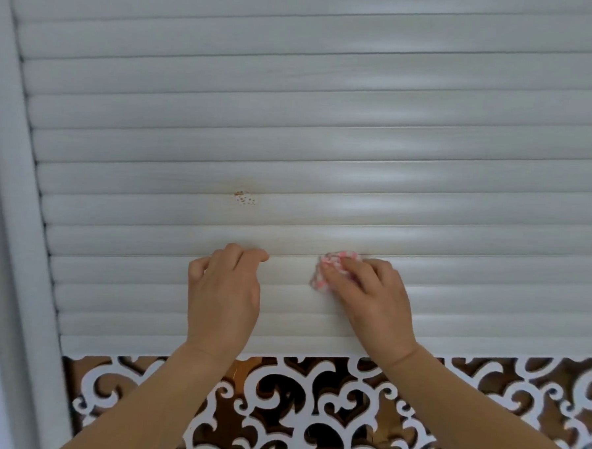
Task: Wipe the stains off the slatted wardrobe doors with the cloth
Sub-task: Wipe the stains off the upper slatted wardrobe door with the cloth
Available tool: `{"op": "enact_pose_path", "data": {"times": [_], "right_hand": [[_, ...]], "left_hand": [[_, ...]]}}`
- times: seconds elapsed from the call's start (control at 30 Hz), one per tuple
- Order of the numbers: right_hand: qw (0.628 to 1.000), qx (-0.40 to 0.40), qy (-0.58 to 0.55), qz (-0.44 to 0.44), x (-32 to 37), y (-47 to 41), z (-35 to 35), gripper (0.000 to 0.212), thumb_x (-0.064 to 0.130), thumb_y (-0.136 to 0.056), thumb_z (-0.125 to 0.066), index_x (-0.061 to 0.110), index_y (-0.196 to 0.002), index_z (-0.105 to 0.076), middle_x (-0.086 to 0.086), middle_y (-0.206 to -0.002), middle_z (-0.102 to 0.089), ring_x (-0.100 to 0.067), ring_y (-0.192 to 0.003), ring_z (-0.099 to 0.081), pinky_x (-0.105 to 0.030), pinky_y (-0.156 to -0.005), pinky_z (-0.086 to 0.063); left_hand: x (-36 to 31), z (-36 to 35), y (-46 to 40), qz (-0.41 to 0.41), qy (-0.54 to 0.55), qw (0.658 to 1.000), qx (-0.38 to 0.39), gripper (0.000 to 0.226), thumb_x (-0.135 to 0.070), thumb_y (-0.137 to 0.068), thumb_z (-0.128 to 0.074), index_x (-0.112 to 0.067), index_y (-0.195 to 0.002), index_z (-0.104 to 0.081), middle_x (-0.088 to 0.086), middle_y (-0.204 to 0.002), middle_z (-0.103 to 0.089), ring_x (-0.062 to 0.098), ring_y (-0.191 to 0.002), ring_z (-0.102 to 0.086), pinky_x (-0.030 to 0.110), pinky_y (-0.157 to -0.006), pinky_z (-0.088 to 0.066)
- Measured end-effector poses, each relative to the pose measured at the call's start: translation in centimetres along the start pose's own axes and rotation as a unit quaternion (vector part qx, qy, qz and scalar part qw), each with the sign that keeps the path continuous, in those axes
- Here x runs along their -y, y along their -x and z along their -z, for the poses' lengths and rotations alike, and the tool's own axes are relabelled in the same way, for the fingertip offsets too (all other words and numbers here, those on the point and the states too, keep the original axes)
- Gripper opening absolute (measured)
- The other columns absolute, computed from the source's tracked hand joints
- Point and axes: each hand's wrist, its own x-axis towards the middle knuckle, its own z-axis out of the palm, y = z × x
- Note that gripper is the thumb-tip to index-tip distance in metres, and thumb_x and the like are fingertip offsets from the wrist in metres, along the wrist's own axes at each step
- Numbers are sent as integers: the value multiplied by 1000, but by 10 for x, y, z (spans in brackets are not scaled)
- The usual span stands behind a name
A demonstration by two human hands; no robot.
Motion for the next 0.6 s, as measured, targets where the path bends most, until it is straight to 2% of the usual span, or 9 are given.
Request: {"op": "enact_pose_path", "data": {"times": [0.1,0.17,0.27,0.37,0.43,0.5,0.6], "right_hand": [[999,5,-10,-36,15,-24,0,35,22,-82,-50,19,-107,-73,-2,-105,-67,-25,-95,-46,-37,-71,-51],[999,18,-18,-48,28,-36,-3,36,24,-82,-47,20,-107,-73,-2,-104,-69,-23,-95,-45,-34,-74,-49],[999,33,-8,-8,41,-47,-7,35,22,-82,-47,18,-104,-74,-4,-102,-70,-23,-93,-47,-34,-70,-50],[999,40,26,19,39,-62,-3,30,22,-83,-49,20,-99,-74,-2,-99,-70,-27,-93,-55,-34,-71,-48],[998,41,48,-27,34,-81,3,31,27,-82,-50,23,-104,-72,3,-103,-70,-27,-95,-53,-35,-73,-45],[993,26,36,-111,29,-102,9,31,29,-85,-52,24,-110,-68,4,-106,-69,-28,-92,-51,-35,-71,-46],[976,20,-20,-217,23,-126,12,29,19,-90,-59,18,-119,-63,-3,-111,-64,-32,-100,-50,-30,-70,-38]], "left_hand": [[13,6,0,10,1,1000,4,42,12,-63,-74,-14,-96,-68,2,-80,-59,23,-69,-58,31,-73,-25],[19,10,0,8,2,1000,6,43,12,-62,-74,-14,-96,-68,2,-81,-60,24,-69,-58,31,-73,-25],[30,18,0,-3,-3,1000,11,43,11,-62,-74,-15,-95,-68,2,-81,-59,24,-70,-59,31,-74,-25],[42,24,-2,-8,-5,1000,15,42,10,-63,-74,-15,-96,-68,3,-82,-60,24,-71,-59,32,-74,-25],[50,28,-2,-11,-7,1000,11,41,10,-64,-74,-14,-96,-68,3,-82,-60,24,-71,-60,31,-75,-25],[57,32,-3,-15,-11,1000,6,41,9,-64,-75,-15,-97,-68,2,-82,-59,23,-71,-59,31,-76,-25],[67,35,-8,-19,-17,1000,4,42,7,-63,-75,-15,-98,-68,2,-84,-59,23,-72,-59,31,-78,-26]]}}
